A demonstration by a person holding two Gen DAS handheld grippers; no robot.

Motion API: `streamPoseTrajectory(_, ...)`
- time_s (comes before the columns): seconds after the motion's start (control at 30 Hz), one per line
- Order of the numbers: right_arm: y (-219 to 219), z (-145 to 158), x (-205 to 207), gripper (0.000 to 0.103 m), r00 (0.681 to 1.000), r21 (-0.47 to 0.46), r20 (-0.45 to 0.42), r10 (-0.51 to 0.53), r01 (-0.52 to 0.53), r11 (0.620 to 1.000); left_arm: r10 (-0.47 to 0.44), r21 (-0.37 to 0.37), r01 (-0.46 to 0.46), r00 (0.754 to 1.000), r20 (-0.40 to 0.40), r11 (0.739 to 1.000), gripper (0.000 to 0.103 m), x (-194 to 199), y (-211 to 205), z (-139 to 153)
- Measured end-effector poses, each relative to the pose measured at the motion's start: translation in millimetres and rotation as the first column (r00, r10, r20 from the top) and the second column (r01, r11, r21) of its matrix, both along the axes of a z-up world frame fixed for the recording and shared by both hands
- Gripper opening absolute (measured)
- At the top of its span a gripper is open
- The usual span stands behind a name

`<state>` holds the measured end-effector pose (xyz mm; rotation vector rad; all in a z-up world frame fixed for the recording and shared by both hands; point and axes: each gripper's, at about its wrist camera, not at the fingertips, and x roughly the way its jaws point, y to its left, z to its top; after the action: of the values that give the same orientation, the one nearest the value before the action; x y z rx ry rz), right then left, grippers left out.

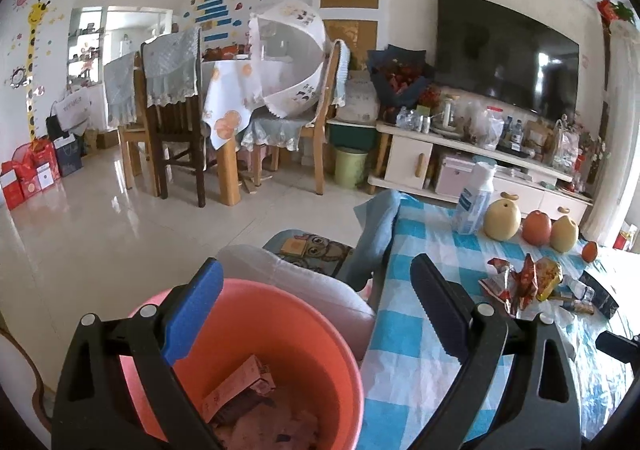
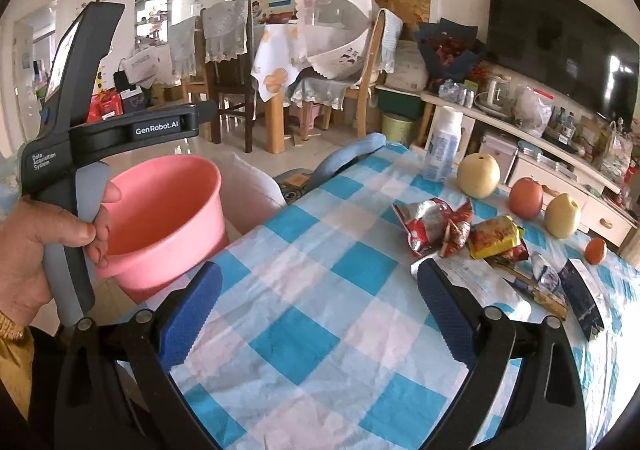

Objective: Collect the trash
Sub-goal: 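Move both tools back over the table toward the remaining wrappers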

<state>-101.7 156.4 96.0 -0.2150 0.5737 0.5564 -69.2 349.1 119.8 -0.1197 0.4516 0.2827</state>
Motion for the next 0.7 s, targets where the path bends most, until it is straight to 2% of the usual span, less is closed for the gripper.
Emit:
streamPoseTrajectory(0.4,-21,-1,-2,0.097,1.0,0.019,0.006,-0.001,0.001,1.0,-0.106,-0.03,0.105,0.993,-0.049,0.994,0.095,13,-34,-7)
streamPoseTrajectory(0.7,-39,-2,-2,0.097,0.999,0.029,0.029,-0.017,0.016,0.999,-0.143,-0.057,0.14,0.987,-0.07,0.989,0.095,23,-53,-10)
